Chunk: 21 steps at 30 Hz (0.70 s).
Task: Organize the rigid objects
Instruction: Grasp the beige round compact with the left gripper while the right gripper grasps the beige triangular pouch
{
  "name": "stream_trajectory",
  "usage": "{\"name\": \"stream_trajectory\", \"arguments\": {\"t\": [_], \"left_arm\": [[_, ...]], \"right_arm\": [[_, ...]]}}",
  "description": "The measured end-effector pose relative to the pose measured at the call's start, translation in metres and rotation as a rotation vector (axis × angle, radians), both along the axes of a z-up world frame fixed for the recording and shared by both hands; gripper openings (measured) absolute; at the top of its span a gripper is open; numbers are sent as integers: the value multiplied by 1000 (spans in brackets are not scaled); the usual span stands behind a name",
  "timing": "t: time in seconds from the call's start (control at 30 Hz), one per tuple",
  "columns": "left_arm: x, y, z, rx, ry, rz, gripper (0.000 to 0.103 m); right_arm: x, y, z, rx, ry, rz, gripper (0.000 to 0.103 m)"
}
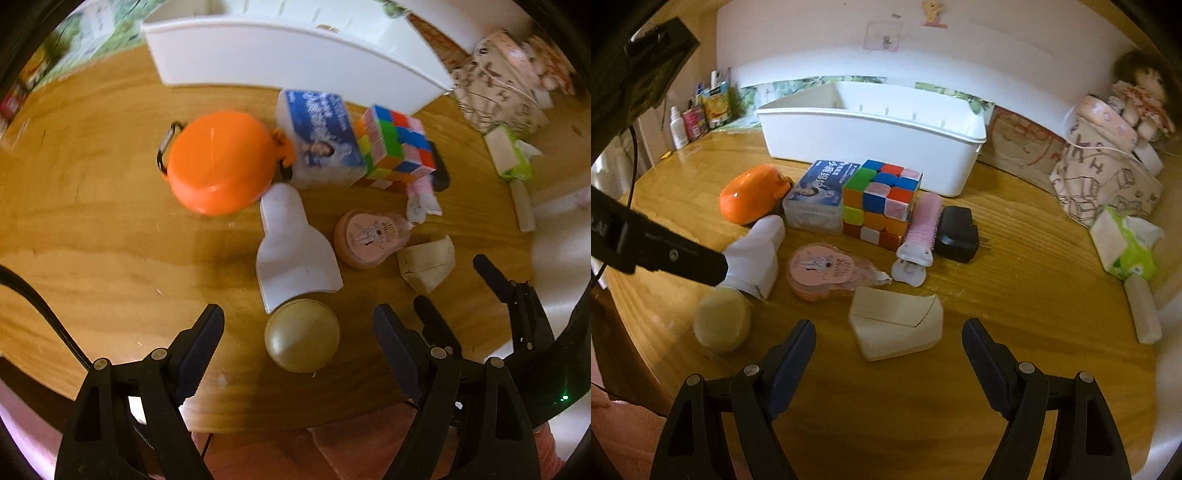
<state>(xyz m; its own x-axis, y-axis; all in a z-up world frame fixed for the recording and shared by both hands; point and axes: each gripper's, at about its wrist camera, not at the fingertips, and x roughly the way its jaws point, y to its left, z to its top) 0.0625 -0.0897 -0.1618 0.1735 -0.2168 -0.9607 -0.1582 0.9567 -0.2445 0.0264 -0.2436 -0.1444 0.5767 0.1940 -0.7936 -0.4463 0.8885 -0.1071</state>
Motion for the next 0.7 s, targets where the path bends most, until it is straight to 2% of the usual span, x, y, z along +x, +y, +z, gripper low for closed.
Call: {"name": "stream_trajectory", "arguments": {"t": [0.07, 0.37, 0.7], "left_arm": [[0, -4, -5, 11, 29, 24, 85], [-4, -13, -29, 46, 155, 116, 85], [-9, -20, -39, 68, 214, 109, 83]], "right_arm": [[7, -4, -2, 6, 10, 32, 86], [30, -9, -13, 14, 45, 167, 86], [44, -4, -16, 27, 83, 243, 86]]}}
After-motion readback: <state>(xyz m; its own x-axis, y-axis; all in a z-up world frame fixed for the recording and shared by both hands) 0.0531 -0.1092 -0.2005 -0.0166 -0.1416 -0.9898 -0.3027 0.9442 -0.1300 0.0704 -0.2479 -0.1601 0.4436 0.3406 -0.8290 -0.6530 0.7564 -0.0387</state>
